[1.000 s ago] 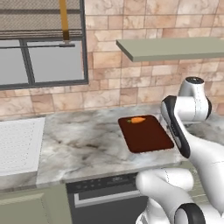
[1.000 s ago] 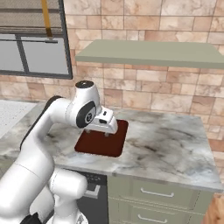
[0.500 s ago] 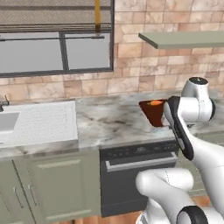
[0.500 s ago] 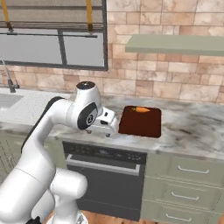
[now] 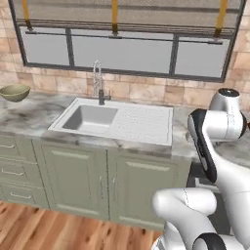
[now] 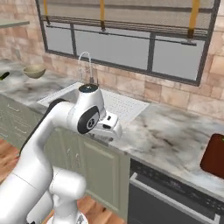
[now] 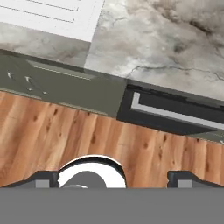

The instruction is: Place the two vegetables and bowl onto the tray for setting up a vegetable dip station.

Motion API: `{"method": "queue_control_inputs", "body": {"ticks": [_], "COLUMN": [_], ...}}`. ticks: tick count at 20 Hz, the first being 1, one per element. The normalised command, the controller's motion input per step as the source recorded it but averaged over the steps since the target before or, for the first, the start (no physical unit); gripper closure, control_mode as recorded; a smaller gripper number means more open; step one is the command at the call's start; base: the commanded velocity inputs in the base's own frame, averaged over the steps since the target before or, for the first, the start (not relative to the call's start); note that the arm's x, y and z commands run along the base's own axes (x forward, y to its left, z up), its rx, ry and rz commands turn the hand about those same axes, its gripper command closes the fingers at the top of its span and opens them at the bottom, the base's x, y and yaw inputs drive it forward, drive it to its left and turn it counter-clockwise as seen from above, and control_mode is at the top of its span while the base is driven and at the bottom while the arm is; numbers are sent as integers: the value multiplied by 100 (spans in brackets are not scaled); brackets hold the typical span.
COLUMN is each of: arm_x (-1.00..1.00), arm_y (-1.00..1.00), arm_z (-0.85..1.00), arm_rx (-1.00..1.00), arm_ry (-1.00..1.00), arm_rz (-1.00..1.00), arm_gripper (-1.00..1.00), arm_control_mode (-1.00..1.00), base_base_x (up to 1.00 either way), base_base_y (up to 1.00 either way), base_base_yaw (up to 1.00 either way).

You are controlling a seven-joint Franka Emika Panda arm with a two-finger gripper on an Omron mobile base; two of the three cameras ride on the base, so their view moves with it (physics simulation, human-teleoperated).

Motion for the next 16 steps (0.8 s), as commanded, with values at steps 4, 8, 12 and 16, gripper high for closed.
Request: {"method": "queue_control_inputs", "body": {"ticks": [4, 8, 12, 16], "arm_x": [0, 0, 0, 0], "arm_y": [0, 0, 0, 0], "arm_z": [0, 0, 0, 0], "arm_rx": [0, 0, 0, 0], "arm_ry": [0, 0, 0, 0], "arm_rz": [0, 0, 0, 0], "arm_gripper": [-100, -100, -100, -100], "arm_control_mode": [100, 100, 100, 100], "base_base_x": [0, 8, 33, 35], "base_base_y": [39, 95, 97, 100], "base_base_yaw": [66, 13, -7, -2]}}
